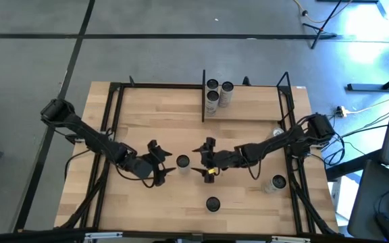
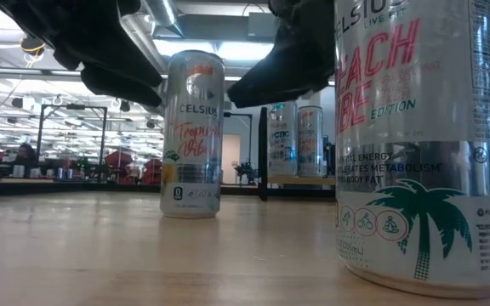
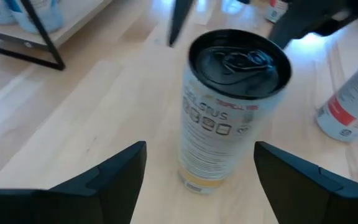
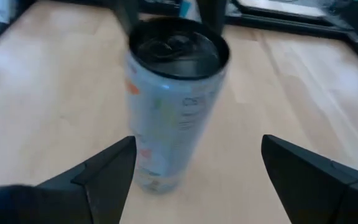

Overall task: Place canned beverage on shelf
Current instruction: Put the white-yellow soda can aligned with the other white-yellow soda can on the shelf

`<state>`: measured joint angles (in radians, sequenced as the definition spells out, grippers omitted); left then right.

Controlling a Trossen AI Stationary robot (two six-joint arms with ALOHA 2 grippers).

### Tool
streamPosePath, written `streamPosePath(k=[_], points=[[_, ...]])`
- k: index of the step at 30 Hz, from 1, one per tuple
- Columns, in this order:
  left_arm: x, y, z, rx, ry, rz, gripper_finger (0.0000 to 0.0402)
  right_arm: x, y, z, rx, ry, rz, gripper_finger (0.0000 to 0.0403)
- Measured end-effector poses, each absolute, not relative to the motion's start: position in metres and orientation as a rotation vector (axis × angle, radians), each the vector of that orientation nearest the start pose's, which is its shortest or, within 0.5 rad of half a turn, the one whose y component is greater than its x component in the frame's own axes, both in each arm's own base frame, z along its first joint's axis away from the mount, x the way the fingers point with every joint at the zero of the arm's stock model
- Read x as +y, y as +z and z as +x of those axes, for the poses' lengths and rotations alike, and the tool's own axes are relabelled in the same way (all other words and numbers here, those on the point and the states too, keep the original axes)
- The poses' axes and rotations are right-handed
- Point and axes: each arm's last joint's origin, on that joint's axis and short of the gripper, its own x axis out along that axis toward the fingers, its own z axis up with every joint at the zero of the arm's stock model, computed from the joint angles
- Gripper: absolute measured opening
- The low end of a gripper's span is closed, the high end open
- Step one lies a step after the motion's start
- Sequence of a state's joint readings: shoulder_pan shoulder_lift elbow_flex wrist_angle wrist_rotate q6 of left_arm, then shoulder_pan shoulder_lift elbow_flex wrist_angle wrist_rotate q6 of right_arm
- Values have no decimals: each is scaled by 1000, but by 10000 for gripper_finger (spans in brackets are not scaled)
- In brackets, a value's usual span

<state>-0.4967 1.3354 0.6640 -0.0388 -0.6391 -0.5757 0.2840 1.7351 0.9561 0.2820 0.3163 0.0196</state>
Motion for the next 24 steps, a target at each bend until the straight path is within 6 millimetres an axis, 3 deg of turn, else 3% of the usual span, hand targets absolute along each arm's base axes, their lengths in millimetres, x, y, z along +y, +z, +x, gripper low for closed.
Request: streamPosePath(k=[9,16,24], points=[[-112,191,228,541,313,-154,291,95,213,352,341,63,-39,333],[-112,173,226,559,328,-124,291,97,194,365,278,9,-39,333],[-108,173,230,553,344,-119,291,93,178,376,234,-27,-48,333]])
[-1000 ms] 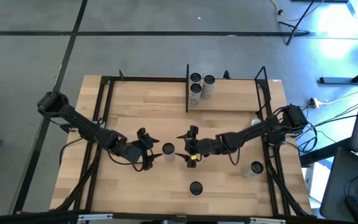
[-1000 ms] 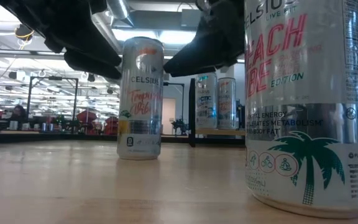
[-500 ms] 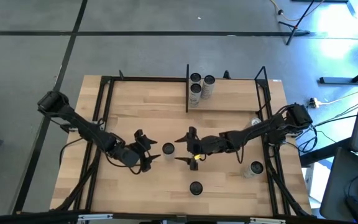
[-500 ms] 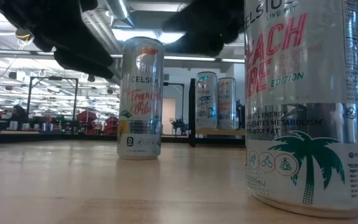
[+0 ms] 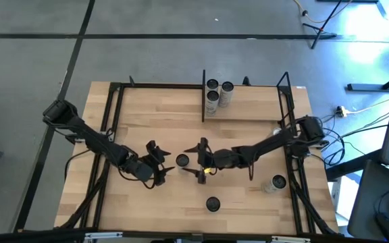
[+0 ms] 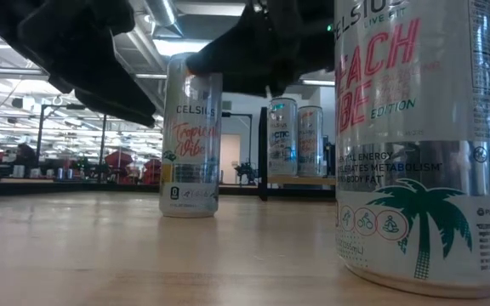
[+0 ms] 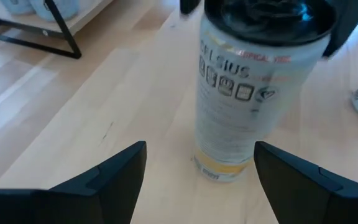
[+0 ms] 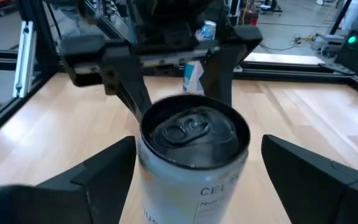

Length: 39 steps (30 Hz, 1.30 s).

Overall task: Place canned beverage on shelf
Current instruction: Put the white-yellow soda can aligned with the other white-yellow soda can on the shelf

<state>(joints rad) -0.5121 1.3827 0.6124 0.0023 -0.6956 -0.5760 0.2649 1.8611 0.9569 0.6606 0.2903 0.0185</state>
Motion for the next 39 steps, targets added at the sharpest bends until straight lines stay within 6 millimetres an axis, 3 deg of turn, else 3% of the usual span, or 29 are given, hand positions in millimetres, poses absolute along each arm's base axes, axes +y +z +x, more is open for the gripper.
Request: streamPosePath(k=[8,11,15,19,25,33,39], points=[[-108,174,230,543,338,-118,291,89,165,383,210,-23,-36,329],[-108,174,231,543,342,-116,291,89,169,384,169,9,-42,294],[-108,174,230,543,339,-116,291,85,171,384,164,3,-77,211],[-111,174,229,543,328,-113,291,84,176,382,173,-4,-106,210],[-113,174,228,545,317,-112,291,82,220,362,179,-81,-179,210],[-114,174,228,546,314,-121,291,64,289,307,246,-229,-226,210],[-116,173,227,548,306,-118,291,45,310,264,280,-358,-254,210]])
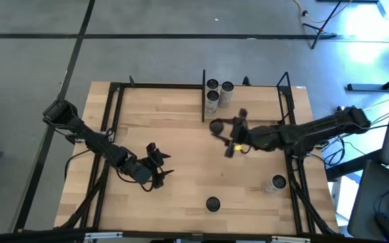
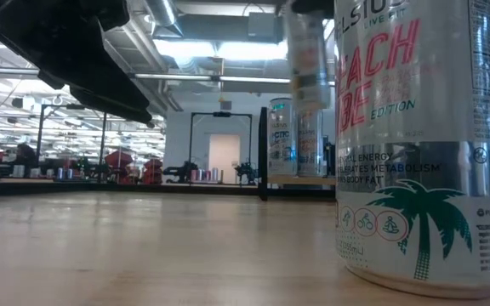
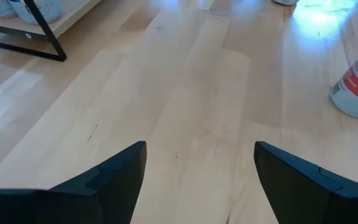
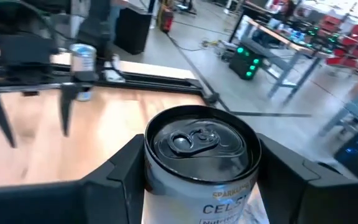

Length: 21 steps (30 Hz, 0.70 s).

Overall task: Place canned beverage on shelf
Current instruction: Put the white-yellow soda can aligned with the other white-yellow soda can on the shelf

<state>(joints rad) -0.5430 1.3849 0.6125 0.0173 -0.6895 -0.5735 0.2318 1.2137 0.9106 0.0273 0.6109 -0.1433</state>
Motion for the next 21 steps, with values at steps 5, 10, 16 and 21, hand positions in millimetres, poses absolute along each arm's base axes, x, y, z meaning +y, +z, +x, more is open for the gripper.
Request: streamPosePath(k=[5,10,16,21], points=[[-115,173,227,544,313,-115,291,20,297,236,287,-437,-233,210],[-115,173,227,544,315,-116,291,-8,280,216,258,-481,-147,210],[-114,173,228,537,329,-111,291,-33,264,206,226,-521,-108,210],[-114,173,228,536,331,-111,291,-53,255,204,206,-541,-87,210]])
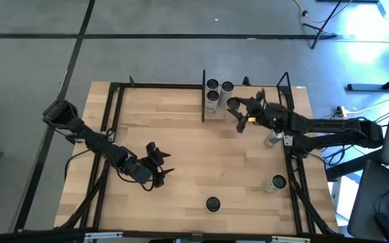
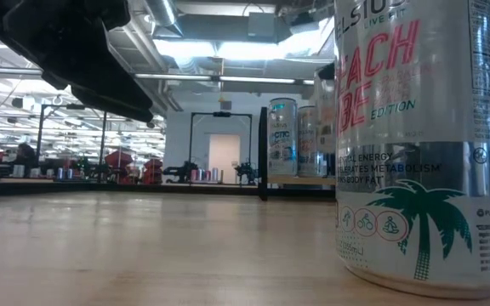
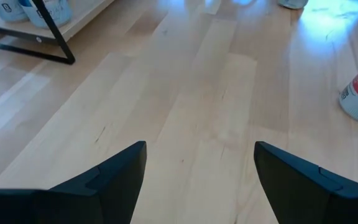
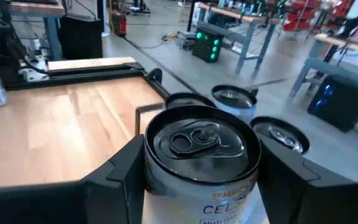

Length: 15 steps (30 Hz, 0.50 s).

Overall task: Place canned beverage on shelf
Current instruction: Put the white-yellow soda can aligned with the other white-yellow soda can on the shelf

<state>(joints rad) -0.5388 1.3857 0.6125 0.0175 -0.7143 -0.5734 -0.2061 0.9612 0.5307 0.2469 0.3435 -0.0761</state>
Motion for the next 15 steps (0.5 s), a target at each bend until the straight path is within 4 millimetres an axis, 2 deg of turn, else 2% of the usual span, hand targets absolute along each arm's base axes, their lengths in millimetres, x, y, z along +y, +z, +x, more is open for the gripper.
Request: streamPosePath(k=[5,15], points=[[-114,173,228,536,332,-110,291,-65,248,205,237,-544,-75,210],[-114,173,228,537,331,-110,291,-84,229,222,275,-567,-89,210]])
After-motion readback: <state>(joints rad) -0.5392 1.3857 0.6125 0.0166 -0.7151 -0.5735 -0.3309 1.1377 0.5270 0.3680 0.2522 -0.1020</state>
